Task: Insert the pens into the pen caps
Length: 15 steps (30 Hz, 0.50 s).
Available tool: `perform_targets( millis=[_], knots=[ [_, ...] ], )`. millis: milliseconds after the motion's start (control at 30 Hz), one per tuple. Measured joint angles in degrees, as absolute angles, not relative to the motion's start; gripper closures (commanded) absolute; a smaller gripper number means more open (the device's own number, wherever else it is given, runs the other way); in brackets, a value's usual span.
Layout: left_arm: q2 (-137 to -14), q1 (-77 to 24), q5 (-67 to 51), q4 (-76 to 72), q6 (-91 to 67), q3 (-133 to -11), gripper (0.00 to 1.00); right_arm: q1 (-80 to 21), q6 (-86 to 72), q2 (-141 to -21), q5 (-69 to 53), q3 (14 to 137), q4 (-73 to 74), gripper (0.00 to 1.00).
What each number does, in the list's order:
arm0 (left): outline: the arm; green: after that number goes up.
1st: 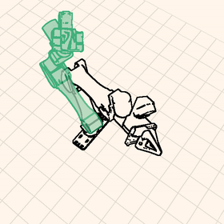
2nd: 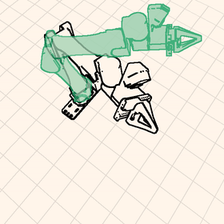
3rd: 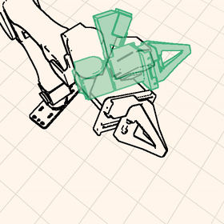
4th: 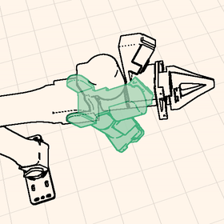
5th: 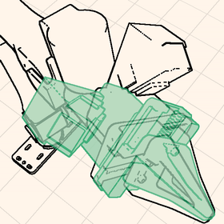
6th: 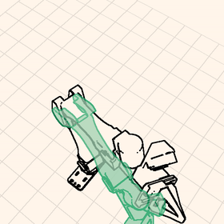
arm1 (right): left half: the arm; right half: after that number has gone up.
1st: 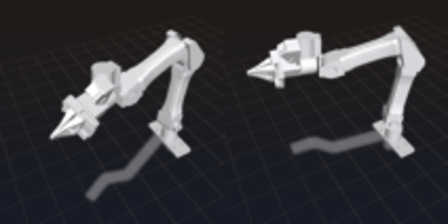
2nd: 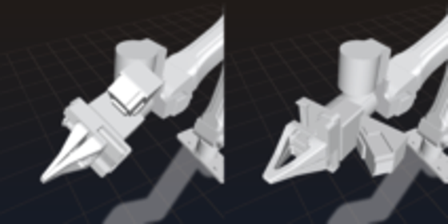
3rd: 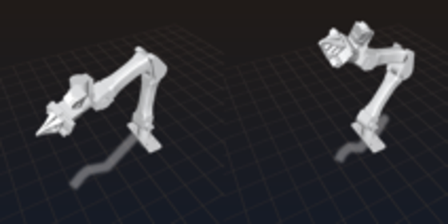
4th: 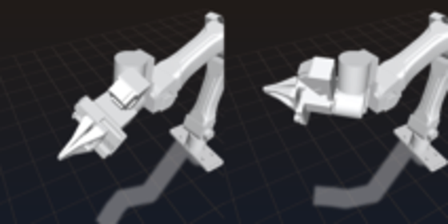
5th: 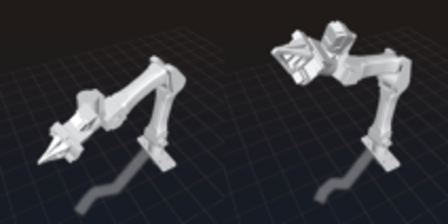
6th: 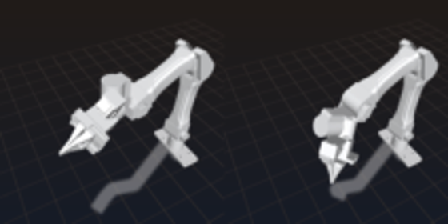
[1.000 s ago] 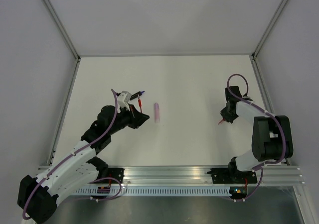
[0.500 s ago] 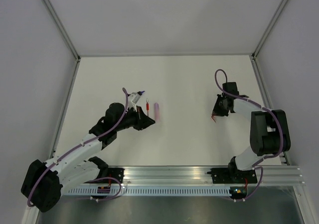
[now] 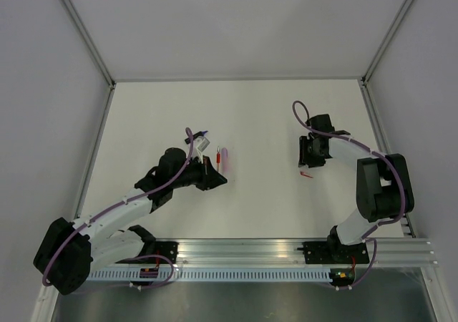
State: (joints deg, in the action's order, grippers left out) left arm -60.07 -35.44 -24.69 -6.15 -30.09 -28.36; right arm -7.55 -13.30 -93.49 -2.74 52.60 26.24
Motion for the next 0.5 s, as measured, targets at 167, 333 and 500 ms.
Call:
perform_targets(
  millis=[167, 333, 500],
  knots=[
    [-59.9, -35.4, -24.7, -6.1, -30.1, -28.4, 0.98, -7.6, -7.1, -93.0, -4.7, 55.6, 28.3, 0.49],
    [-57.7, -35.4, -24.7, -6.1, -30.1, -28.4, 0.98, -7.6, 2.0, -89.2, -9.3, 56.9, 27.9, 0.47],
    [-53.6, -35.4, -24.8, -6.2, -30.1, -28.4, 0.98, -7.7, 15.5, -87.2, -11.7, 59.6, 31.3, 0.47]
  ],
)
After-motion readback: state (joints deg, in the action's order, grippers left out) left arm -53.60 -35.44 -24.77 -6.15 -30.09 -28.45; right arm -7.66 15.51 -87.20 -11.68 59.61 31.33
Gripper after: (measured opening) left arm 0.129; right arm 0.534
